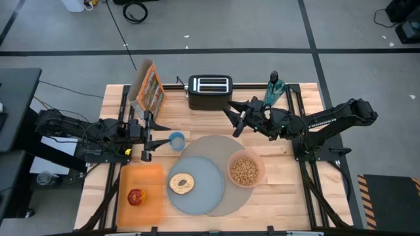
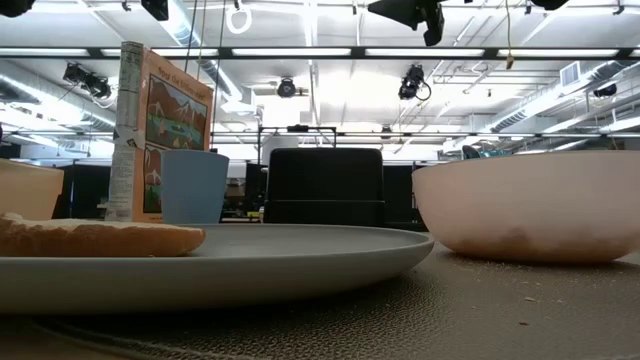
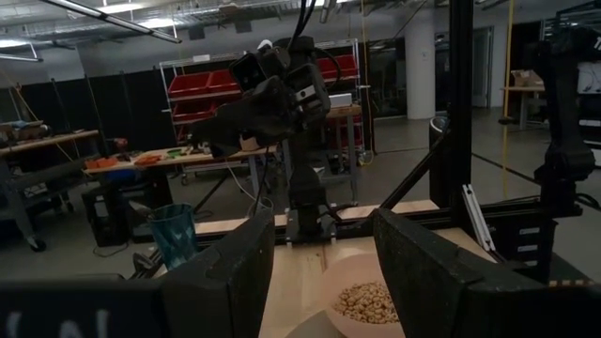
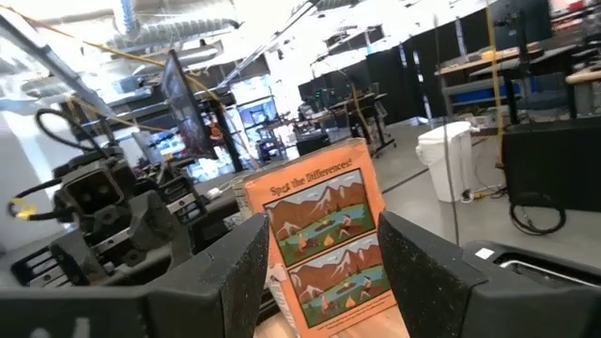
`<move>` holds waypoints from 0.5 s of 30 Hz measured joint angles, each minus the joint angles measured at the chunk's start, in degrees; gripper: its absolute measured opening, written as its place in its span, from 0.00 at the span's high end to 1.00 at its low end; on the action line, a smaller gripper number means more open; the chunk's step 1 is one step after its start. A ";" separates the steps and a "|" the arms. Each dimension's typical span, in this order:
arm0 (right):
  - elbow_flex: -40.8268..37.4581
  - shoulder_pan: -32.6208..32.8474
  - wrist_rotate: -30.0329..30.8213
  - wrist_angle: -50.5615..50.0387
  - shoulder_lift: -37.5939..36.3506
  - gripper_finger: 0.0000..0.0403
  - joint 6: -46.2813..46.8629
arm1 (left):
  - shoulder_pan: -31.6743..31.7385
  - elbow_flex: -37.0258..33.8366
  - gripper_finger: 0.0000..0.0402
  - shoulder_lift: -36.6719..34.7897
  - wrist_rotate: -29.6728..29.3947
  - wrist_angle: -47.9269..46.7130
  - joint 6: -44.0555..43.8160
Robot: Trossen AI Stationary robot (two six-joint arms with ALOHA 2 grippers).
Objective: Arrange a breakfast setting
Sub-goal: Put the apple on the blue plate
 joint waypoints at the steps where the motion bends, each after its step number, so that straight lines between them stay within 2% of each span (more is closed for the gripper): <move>1: 0.00 -0.01 -0.53 0.00 0.00 0.48 -0.12 | 0.00 0.00 0.52 0.00 0.01 0.01 0.02; 15: 0.00 3.92 -7.34 -0.48 0.02 0.48 -9.10 | 0.01 0.00 0.52 0.02 -0.01 0.81 0.05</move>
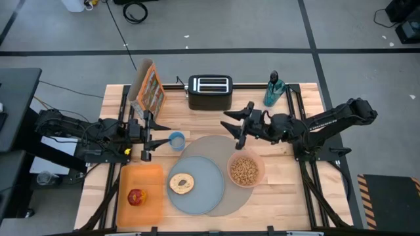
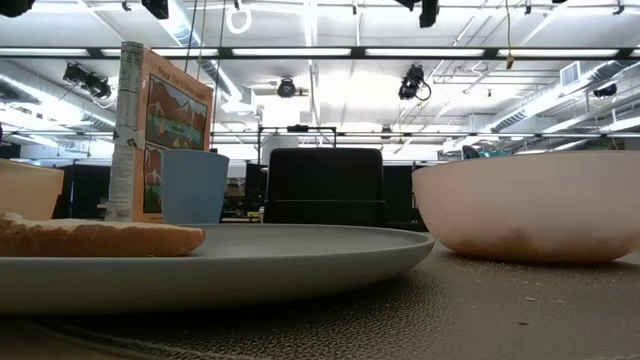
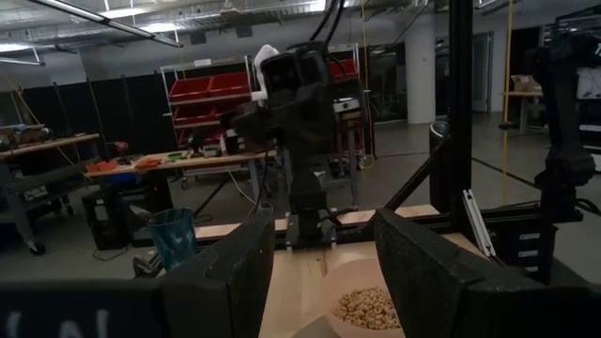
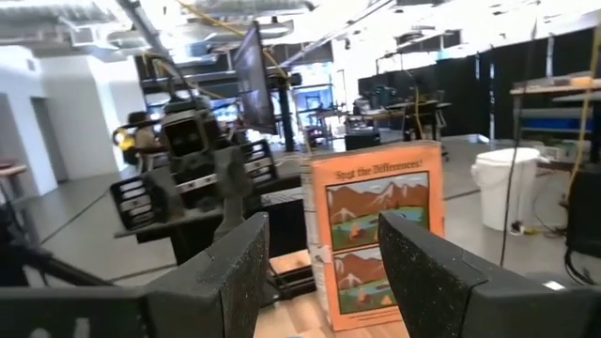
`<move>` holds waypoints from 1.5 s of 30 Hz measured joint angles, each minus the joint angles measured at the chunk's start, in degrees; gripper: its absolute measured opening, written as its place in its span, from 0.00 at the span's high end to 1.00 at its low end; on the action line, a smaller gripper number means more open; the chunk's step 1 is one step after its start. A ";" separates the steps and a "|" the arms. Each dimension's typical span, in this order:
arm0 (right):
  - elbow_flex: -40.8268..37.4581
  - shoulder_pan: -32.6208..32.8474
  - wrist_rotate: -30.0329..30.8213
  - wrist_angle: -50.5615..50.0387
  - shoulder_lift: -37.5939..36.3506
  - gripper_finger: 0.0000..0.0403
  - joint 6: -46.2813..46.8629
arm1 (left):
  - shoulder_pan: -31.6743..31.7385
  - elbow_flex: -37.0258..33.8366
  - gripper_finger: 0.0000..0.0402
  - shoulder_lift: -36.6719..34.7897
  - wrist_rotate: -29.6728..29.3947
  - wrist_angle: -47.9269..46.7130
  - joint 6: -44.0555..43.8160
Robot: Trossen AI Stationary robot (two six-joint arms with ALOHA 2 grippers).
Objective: Arrange a breakfast setting
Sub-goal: Put the apple on the blue plate
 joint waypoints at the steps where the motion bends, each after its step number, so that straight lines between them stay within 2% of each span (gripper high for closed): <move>1: 0.00 0.30 -0.04 0.00 0.00 0.48 -0.41 | -0.01 0.00 0.52 0.00 0.02 0.15 0.01; 5: 0.01 1.47 -0.27 -0.17 0.00 0.48 -2.47 | 0.00 0.00 0.52 -0.04 0.02 2.10 -0.15; 10: 0.02 2.47 -3.20 -1.55 0.00 0.48 -3.32 | 0.00 0.00 0.52 -0.01 0.02 2.92 -4.51; 16: 0.02 2.84 -5.91 -2.80 0.00 0.48 -3.52 | -0.02 0.00 0.52 0.01 0.04 2.63 -5.32; 21: 0.02 2.84 -6.03 -4.45 0.00 0.48 -4.70 | 0.07 0.13 0.52 0.13 -0.01 4.13 -6.36; 23: 0.02 2.80 -6.05 -5.04 0.00 0.48 -5.73 | -0.05 3.48 0.54 -0.04 1.12 -4.74 -5.11; 26: 0.02 2.71 -6.05 -6.33 0.00 0.48 -6.92 | -0.93 16.55 0.57 0.74 2.41 -31.07 -4.78; 30: 0.05 2.55 -6.05 -8.20 0.00 0.48 -9.03 | -2.53 31.62 0.61 7.01 0.92 -62.88 -12.89; 33: 0.07 1.93 -6.03 -9.85 0.00 0.48 -10.14 | -4.87 37.00 0.63 12.87 1.15 -78.39 -21.80; 37: 0.07 0.79 -5.77 -10.96 0.00 0.48 -11.10 | -9.71 38.69 0.63 21.20 3.89 -87.51 -27.60; 41: 0.07 -0.69 -5.68 -11.26 0.00 0.48 -11.92 | -16.45 38.86 0.64 27.38 9.30 -88.17 -24.21; 45: 0.07 -2.08 -5.60 -11.27 0.00 0.48 -11.64 | -23.03 38.88 0.64 30.76 12.56 -85.42 -28.02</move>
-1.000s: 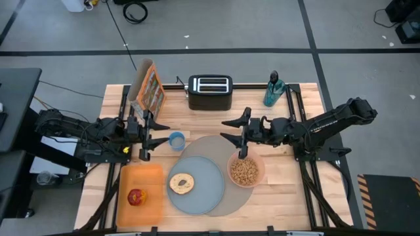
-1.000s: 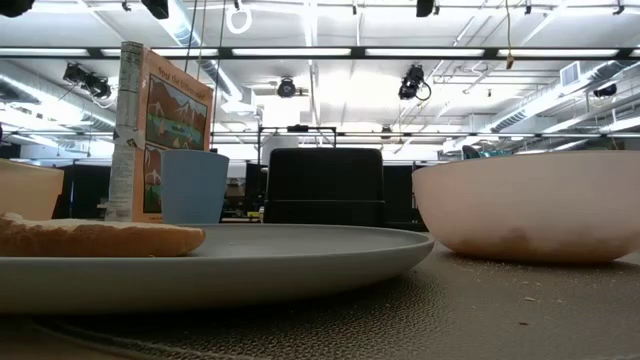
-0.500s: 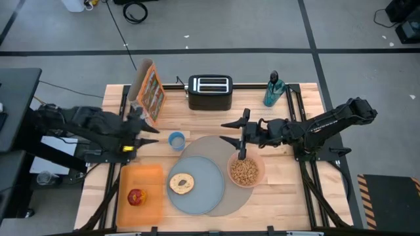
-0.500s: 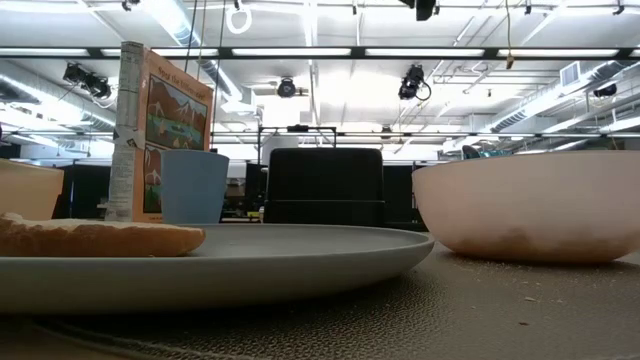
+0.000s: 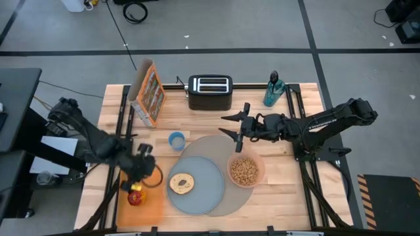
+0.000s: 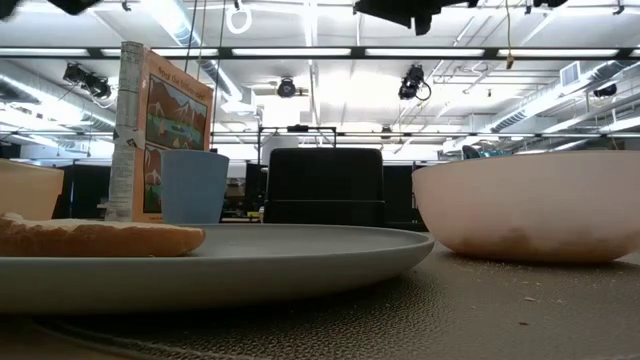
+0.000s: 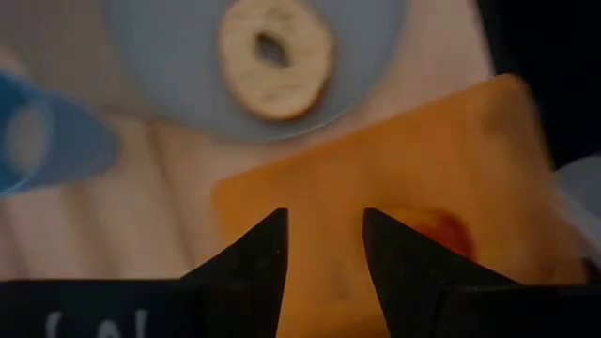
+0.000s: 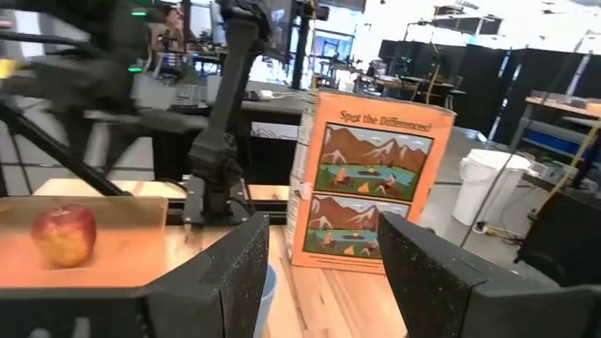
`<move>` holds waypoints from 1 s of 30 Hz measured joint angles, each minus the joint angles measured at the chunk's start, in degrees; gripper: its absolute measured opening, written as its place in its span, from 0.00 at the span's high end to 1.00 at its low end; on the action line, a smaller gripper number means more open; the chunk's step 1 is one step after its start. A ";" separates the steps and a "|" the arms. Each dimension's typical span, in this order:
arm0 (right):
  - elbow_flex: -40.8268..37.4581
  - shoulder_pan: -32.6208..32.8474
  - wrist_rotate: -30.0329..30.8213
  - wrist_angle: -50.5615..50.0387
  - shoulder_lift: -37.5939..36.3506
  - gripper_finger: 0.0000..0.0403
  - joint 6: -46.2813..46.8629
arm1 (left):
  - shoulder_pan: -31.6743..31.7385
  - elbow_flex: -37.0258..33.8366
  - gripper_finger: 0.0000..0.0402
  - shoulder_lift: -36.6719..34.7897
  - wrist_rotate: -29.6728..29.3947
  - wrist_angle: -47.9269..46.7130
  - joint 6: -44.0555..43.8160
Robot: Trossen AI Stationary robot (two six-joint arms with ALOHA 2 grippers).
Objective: Arrange a breakfast setting
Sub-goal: Put the apple on the blue plate
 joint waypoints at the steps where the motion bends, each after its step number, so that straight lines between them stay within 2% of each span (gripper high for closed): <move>1: 0.00 -0.38 0.00 -0.06 0.00 0.48 0.36 | -1.88 0.01 0.64 0.56 -0.03 1.45 -1.38; 5: 0.00 -1.73 -0.03 0.30 0.00 0.48 2.48 | -9.56 0.07 0.64 1.61 -0.28 3.78 -6.58; 9: 0.00 -2.53 0.00 0.98 0.00 0.48 4.11 | -16.09 0.05 0.64 3.08 -0.55 0.78 -15.50; 13: -0.02 -2.71 -0.01 0.91 0.00 0.48 6.44 | -22.75 0.05 0.64 6.58 -0.44 1.09 -19.94; 16: -0.02 -2.69 -0.02 0.89 0.00 0.48 7.32 | -25.81 1.08 0.64 10.90 -0.57 -1.01 -19.09; 21: -0.02 -2.69 0.01 1.01 0.00 0.48 8.97 | -28.31 4.61 0.64 17.24 -3.23 -4.93 -12.58; 26: -0.02 -2.69 0.01 1.02 0.00 0.48 10.49 | -29.40 4.86 0.64 18.05 -4.03 -4.59 -12.43; 30: -0.02 -2.69 0.01 1.01 0.00 0.48 10.69 | -29.69 4.87 0.64 18.29 -6.88 -2.21 -11.39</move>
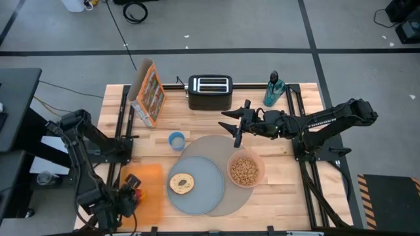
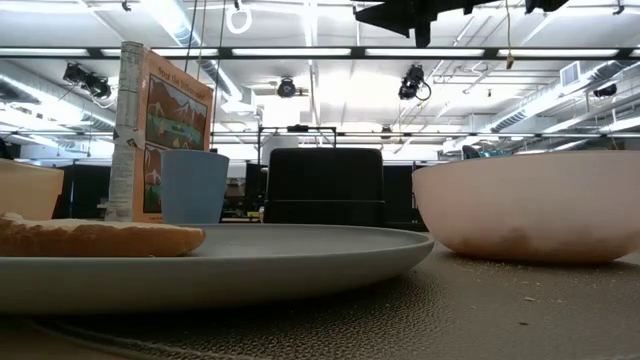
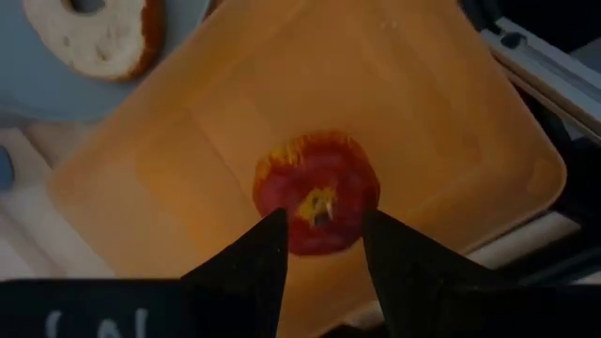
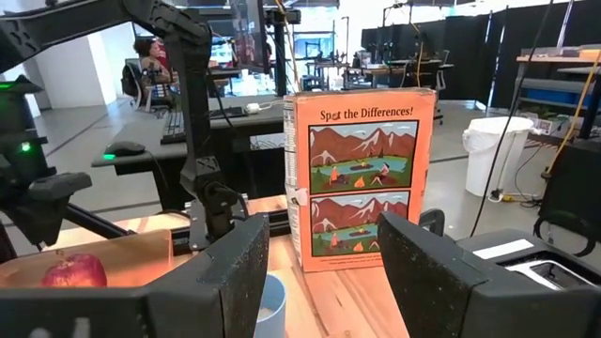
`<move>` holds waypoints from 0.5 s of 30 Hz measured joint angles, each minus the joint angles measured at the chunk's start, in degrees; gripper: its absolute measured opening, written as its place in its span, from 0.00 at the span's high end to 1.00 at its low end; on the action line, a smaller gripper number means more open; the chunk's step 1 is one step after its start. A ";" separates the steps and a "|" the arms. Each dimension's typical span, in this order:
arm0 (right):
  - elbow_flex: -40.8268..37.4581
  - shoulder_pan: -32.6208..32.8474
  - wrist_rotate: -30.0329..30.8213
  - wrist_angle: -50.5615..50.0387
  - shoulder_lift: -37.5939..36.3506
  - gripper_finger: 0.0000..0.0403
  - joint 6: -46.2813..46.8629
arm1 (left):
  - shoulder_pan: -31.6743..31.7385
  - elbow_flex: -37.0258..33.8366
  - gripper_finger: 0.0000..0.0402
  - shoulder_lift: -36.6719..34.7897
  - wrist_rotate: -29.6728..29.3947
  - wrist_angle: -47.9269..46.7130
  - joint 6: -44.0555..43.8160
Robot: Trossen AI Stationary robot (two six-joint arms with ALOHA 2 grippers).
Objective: Arrange a breakfast setting
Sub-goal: Put the apple on the blue plate
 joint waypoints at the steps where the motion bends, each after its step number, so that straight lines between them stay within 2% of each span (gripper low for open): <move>1: 0.00 0.00 0.00 -0.01 0.00 0.48 0.03 | 0.14 0.01 0.64 0.38 -0.18 0.43 0.47; 8: -0.02 0.00 0.00 0.00 0.00 0.48 0.15 | 0.36 0.01 0.64 4.99 -0.30 0.33 5.67; 15: -0.02 0.02 -0.02 -0.05 0.00 0.48 0.20 | 0.34 -0.01 0.64 5.73 0.66 -1.77 6.42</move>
